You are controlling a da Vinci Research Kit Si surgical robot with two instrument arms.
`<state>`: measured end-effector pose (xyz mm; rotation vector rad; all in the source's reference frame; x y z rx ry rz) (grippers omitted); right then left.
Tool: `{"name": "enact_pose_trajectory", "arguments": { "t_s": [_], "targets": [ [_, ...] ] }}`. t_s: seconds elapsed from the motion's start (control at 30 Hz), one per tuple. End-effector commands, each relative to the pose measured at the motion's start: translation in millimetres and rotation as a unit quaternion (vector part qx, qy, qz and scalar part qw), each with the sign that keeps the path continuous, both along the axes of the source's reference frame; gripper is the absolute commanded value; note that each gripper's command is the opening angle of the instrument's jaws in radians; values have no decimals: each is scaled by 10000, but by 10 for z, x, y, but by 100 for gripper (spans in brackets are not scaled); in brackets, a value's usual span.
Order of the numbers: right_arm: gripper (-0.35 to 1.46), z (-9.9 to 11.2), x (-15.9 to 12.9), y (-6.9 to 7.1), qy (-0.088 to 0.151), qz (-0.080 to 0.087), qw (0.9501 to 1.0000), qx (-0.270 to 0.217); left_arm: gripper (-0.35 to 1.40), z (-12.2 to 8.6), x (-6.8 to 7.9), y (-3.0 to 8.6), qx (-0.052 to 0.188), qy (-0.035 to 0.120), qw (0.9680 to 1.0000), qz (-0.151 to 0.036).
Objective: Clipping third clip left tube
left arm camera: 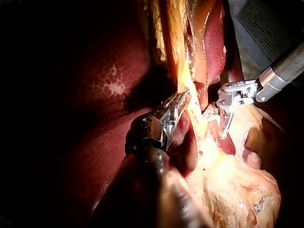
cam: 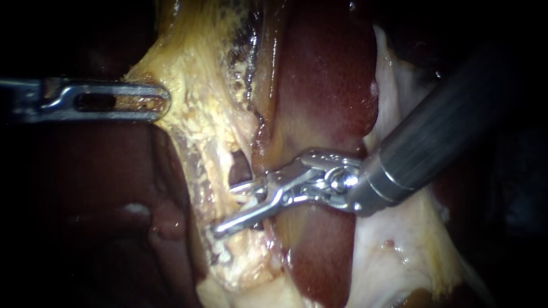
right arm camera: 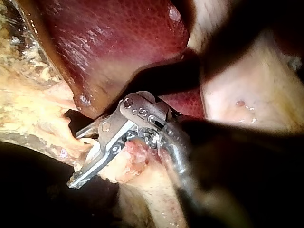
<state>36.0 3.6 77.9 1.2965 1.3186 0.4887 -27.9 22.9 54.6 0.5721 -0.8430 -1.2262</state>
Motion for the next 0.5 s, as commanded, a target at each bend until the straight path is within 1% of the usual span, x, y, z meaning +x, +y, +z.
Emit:
{"name": "enact_pose_trajectory", "arguments": {
  "t_s": [0.03, 0.07, 0.13, 0.27, 0.33, 0.43, 0.5],
  "targets": [
    [55, -1, -1, 1, 21, 19, 10000, 24, -35, 1, 1, 0, 0, -8, 10000, 5],
    [55, -3, -1, 3, 55, 41, 10000, 50, -35, 2, 1, 0, -1, -8, 10000, 6],
    [55, -5, -2, 4, 127, 32, 9999, 86, -35, 4, 2, 1, -14, -10, 10000, -11],
    [54, -11, -1, 1, 284, -29, 9995, 104, -35, 10, 6, 4, -18, 28, 10000, -5],
    [53, -15, 0, -2, 366, -85, 9990, 221, -35, 15, 9, 6, -17, 58, 10000, 8],
    [53, -23, 2, -7, 368, -177, 9985, 357, -35, 27, 15, 9, -24, 120, 9999, 31],
    [52, -28, 4, -11, 362, -219, 9983, 405, -35, 36, 16, 9, -34, 186, 9998, 47]
  ]
}}
